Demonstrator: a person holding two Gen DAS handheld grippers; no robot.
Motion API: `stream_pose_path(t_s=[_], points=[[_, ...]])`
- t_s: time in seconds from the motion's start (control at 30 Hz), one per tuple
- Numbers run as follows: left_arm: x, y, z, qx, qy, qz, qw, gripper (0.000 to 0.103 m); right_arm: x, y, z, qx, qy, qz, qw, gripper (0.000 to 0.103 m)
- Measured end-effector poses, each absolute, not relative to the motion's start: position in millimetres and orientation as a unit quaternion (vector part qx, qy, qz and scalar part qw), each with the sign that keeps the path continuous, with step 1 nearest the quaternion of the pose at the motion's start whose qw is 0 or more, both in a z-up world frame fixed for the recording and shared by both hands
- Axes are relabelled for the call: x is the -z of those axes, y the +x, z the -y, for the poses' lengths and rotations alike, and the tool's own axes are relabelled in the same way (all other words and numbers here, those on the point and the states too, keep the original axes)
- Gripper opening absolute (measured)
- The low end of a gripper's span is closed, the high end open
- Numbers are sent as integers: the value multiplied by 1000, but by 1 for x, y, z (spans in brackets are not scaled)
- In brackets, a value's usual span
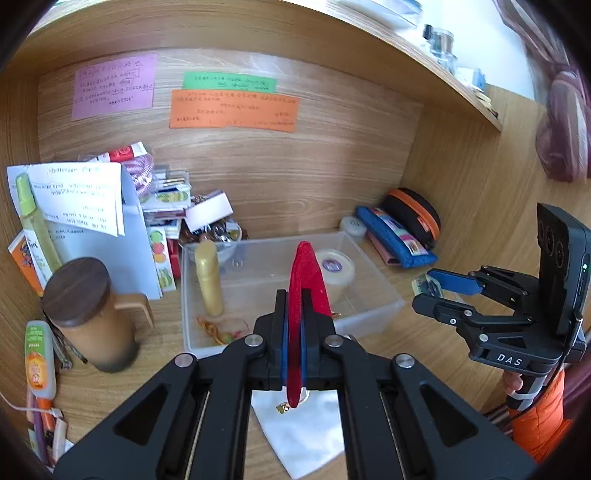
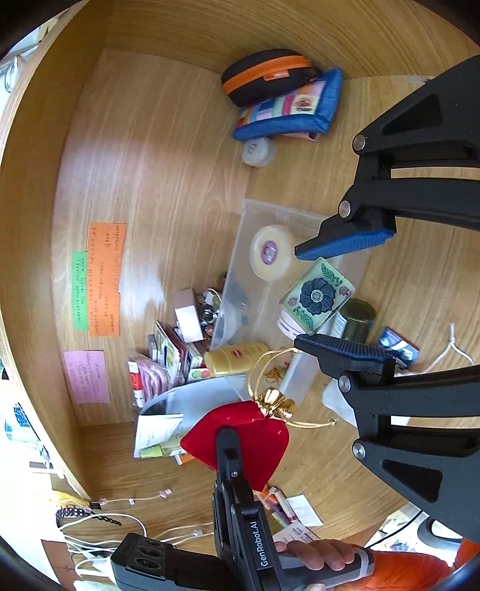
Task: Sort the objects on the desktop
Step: 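Carry the red pouch with the left tool over the clear box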
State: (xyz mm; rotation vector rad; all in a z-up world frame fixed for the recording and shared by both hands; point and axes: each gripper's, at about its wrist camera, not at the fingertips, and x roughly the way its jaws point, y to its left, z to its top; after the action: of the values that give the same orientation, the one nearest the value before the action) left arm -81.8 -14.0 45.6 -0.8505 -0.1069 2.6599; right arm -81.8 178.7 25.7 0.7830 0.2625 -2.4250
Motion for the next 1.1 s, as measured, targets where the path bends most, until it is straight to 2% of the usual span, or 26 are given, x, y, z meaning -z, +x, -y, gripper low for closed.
stream_pose_path(t_s=[0.5,1.1], points=[[-70,-132,26,-944,-291,38,153,3,-30,-140,-144,898,303,-101,303,38],[-33,-193,22,-931,-331,21,150,3,2,-200,-99,876,344,-124,315,38]])
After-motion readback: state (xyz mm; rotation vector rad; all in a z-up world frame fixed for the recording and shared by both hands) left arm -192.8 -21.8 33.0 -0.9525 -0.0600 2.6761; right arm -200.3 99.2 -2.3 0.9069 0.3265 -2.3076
